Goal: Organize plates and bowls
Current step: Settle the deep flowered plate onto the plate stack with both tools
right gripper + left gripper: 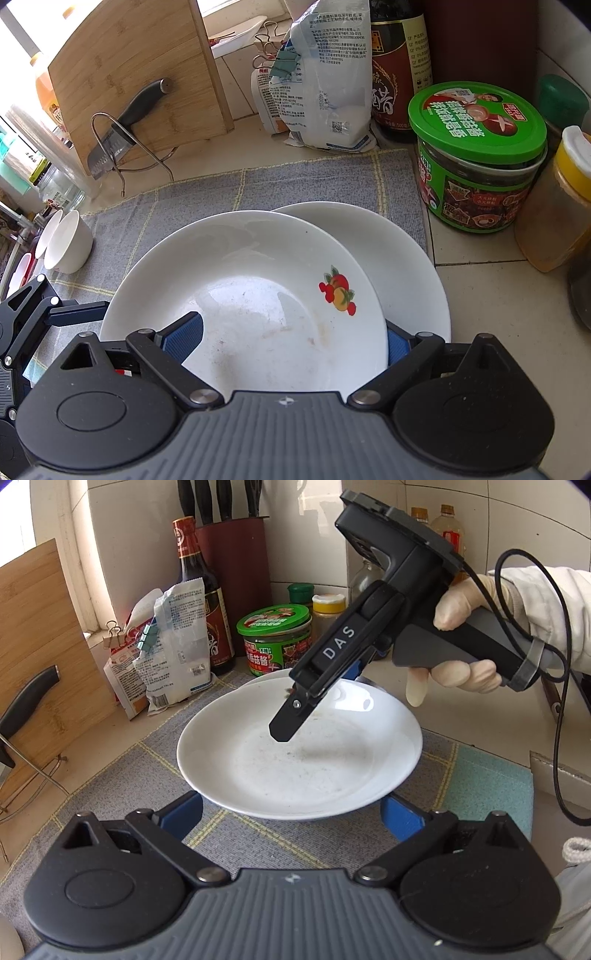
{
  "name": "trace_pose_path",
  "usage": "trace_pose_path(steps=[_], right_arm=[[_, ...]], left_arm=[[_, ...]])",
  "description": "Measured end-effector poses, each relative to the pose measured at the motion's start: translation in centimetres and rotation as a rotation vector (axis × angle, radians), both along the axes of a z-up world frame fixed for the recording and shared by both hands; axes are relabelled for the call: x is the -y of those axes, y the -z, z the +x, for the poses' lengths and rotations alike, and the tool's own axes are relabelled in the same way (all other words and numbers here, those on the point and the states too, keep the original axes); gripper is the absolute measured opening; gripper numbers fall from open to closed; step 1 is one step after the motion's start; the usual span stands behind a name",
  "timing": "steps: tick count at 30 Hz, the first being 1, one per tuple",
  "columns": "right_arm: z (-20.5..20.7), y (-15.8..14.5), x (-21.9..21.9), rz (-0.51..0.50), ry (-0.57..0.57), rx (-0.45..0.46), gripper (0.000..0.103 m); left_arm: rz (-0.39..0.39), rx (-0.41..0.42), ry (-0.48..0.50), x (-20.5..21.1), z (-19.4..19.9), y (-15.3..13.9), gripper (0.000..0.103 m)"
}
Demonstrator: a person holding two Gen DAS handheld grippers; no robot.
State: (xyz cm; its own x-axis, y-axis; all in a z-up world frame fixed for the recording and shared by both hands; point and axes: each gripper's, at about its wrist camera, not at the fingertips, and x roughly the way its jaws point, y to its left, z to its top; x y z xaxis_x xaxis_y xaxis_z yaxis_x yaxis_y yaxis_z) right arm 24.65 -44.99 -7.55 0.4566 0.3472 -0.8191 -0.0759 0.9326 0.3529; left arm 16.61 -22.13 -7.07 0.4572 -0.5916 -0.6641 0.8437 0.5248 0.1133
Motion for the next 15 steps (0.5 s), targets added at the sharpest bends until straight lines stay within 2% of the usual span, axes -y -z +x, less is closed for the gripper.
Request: trace_pose_path(steps=[15], right_arm=[[0.19, 0.13, -0.59, -0.117, 0.006, -0.042, 0.102]], left_arm=[[-0.025, -0.003, 0.005, 0.34, 0.30, -0.15, 0.102]])
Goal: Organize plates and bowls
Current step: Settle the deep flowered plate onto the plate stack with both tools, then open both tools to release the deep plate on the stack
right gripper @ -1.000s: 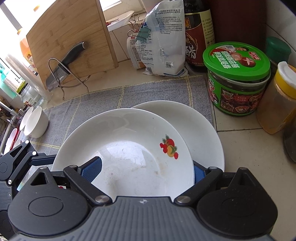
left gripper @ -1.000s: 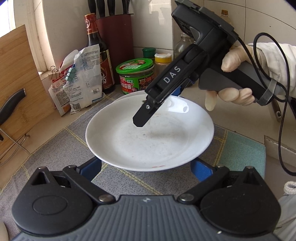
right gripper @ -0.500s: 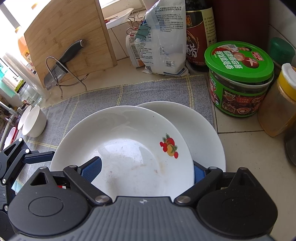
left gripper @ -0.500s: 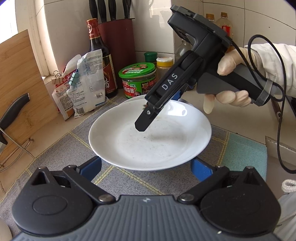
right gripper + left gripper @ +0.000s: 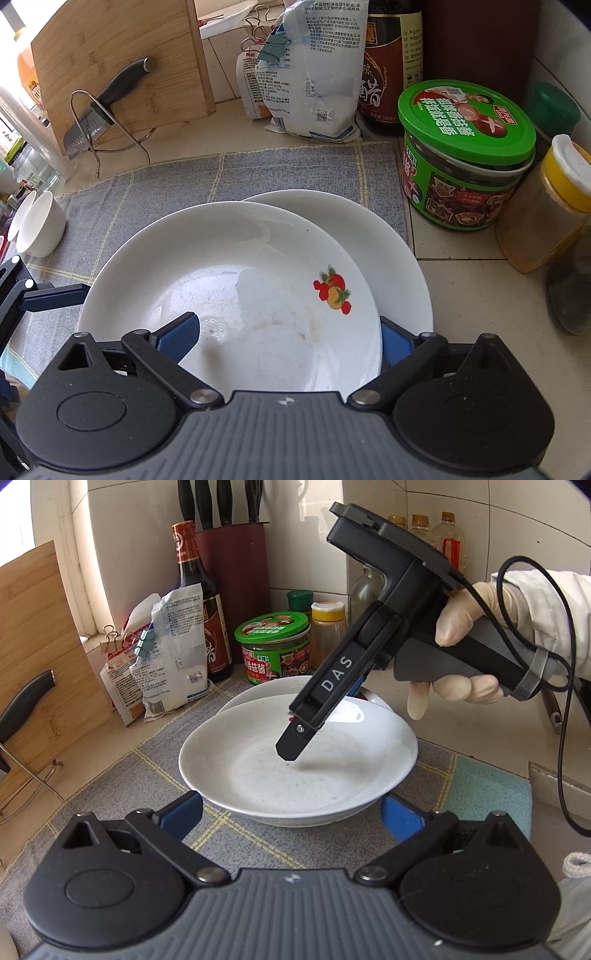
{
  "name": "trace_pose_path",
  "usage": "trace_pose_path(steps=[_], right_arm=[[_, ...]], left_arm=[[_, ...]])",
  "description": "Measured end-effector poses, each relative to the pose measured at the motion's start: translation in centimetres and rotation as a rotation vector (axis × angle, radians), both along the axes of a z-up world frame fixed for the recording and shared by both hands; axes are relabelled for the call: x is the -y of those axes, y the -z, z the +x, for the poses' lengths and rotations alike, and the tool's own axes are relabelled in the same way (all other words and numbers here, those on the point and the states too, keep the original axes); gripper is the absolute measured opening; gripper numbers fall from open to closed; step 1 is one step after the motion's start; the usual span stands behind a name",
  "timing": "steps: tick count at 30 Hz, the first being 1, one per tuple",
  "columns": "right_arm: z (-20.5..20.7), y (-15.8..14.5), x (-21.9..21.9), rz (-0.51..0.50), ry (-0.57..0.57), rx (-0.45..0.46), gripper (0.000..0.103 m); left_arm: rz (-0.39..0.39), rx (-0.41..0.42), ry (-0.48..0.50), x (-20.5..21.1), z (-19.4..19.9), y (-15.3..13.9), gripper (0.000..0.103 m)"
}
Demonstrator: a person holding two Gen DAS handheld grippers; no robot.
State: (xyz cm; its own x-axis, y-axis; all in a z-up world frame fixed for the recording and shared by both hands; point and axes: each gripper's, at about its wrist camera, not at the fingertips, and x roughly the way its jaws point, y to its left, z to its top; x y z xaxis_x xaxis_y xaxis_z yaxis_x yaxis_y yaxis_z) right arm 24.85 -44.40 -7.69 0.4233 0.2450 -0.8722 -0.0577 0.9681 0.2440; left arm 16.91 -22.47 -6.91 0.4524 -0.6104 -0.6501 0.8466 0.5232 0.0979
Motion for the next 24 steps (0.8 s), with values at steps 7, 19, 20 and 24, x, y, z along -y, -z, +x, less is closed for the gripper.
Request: trace_pose_path(steps=[7, 19, 20, 24], right_arm=[[-0.4, -0.4, 0.5, 0.000, 0.013, -0.005, 0.103], [-0.9, -0.7, 0.5, 0.000, 0.024, -0.011, 0.103], [-0.9, -0.7, 0.4, -0.002, 0.025, -0.011, 0.103], [-0.9, -0.7, 0.4, -0.006, 0.027, -0.015, 0.103]], left_arm=[[-0.020, 0.003, 0.025, 0.5, 0.2, -0.2, 0.102], [-0.034, -0.023, -0.014, -0.5, 1.2, -0.6, 0.102], [-0.035, -0.037, -0.011, -0.6, 1.3, -0.5, 0.102], [-0.017, -0.044, -0.006, -0.6, 1.2, -0.2, 0.102]])
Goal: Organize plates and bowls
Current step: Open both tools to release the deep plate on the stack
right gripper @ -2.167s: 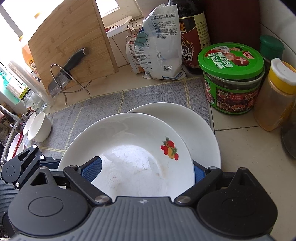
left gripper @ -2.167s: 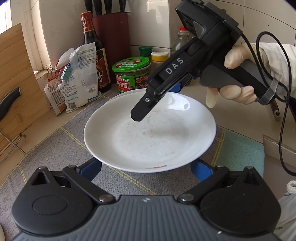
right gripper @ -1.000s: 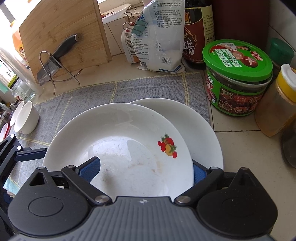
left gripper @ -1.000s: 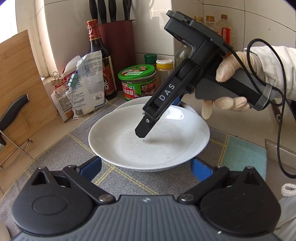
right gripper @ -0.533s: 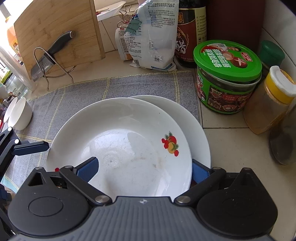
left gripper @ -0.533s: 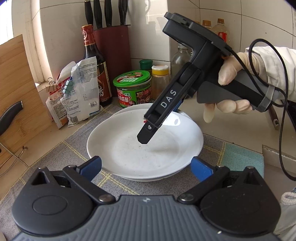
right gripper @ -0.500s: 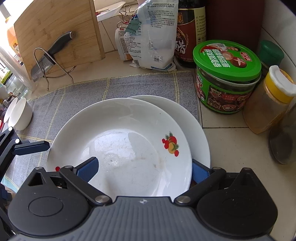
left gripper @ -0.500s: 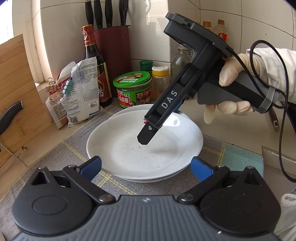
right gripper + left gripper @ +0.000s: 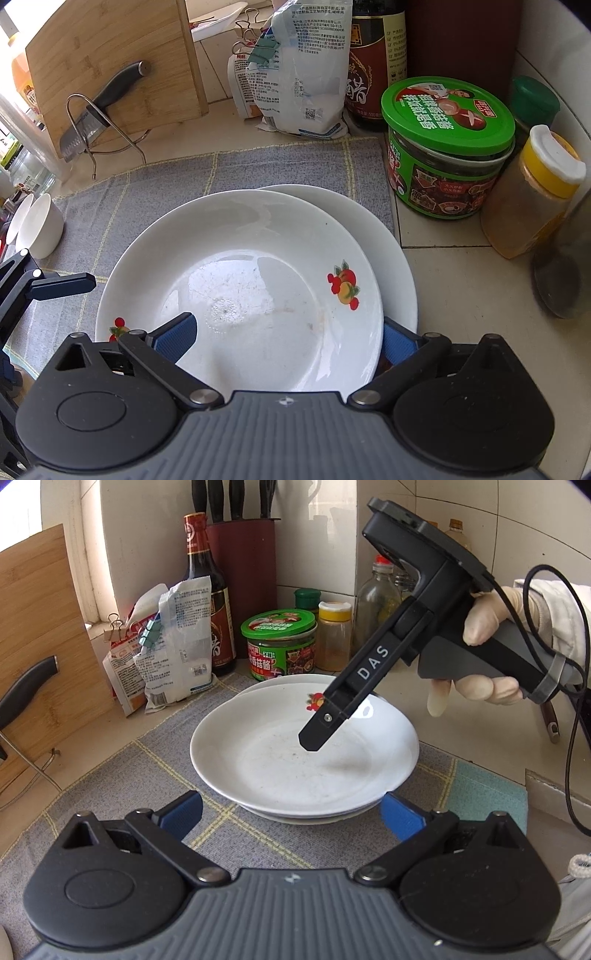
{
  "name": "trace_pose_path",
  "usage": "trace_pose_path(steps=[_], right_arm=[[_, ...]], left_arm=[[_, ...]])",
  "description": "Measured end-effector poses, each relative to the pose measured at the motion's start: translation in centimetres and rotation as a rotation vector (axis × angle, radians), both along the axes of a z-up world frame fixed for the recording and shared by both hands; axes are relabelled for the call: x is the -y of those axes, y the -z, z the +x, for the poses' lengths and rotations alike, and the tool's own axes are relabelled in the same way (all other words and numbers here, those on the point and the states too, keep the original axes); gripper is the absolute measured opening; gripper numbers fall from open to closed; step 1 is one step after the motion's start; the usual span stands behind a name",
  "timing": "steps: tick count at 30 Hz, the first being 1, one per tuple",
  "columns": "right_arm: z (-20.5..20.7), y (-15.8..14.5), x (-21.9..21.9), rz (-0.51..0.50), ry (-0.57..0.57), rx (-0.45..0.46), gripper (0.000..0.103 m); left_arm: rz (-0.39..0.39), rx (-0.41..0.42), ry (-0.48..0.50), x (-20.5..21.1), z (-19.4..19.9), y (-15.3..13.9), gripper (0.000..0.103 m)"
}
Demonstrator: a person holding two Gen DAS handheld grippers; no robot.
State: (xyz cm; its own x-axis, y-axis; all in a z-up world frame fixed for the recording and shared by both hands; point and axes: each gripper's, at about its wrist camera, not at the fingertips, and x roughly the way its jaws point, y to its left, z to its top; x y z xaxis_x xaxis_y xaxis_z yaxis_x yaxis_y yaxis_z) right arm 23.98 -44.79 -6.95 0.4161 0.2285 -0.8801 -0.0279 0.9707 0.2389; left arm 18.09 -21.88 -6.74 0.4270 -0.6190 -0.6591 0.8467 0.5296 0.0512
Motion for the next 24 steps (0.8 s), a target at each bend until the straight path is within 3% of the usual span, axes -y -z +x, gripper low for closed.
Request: trace_pose_path(steps=[9, 24], right_arm=[[-0.5, -0.3, 0.1, -0.009, 0.013, 0.002, 0.103], [-2.2, -1.4, 0.5, -0.036, 0.031, 0.022, 0.103]], left_arm=[[-0.011, 0.004, 0.054, 1.1, 0.2, 0.1, 0.102], [-0.016, 0.029, 0.026, 0.2, -0.4, -0.3, 0.102]])
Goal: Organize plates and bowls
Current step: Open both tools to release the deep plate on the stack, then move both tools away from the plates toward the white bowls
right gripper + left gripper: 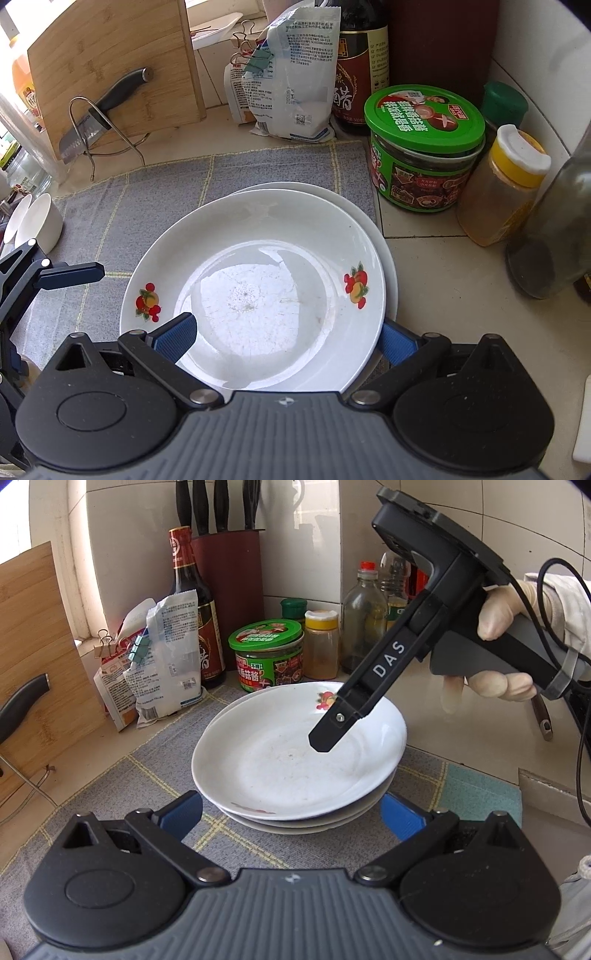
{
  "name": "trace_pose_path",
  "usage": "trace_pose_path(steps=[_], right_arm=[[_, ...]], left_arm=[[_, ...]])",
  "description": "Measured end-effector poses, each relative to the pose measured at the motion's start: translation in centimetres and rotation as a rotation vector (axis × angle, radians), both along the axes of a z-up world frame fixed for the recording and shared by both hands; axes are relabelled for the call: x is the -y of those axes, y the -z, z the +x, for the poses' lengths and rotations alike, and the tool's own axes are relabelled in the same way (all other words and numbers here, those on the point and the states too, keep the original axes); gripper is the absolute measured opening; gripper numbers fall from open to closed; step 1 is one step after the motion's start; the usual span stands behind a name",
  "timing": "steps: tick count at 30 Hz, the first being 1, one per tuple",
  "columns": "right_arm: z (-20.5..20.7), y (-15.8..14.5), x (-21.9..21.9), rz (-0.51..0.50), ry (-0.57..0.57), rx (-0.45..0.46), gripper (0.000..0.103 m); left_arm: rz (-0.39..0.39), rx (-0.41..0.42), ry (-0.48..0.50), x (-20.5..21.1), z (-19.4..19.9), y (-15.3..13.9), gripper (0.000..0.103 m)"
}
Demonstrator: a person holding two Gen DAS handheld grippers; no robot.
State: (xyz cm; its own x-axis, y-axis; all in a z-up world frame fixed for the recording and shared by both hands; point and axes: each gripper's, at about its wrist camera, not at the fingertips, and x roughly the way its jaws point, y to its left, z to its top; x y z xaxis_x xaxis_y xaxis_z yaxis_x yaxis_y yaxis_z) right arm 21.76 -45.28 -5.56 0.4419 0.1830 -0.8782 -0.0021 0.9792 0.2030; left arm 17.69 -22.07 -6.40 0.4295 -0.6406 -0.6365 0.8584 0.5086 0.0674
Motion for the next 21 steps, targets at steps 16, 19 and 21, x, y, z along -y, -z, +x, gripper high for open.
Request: trace_pose_path(steps=[16, 19, 21], right_arm=[[-3.3, -2.7, -2.8, -0.075, -0.041, 0.227, 0.103], [-3.5, -3.1, -4.3, -0.081, -0.065, 0.281, 0.103], [-3.5, -3.2, -5.4, -0.084, -0.092, 0.319, 0.103]], left_arm=[[-0.061, 0.061, -0.194, -3.7, -1.3, -1.0, 0.102], [-0.078, 0.066, -0.281, -5.1, -1.8, -1.4, 0.102], [-0.083, 0.073, -0.349, -6.0, -2.2, -1.6, 0.102]])
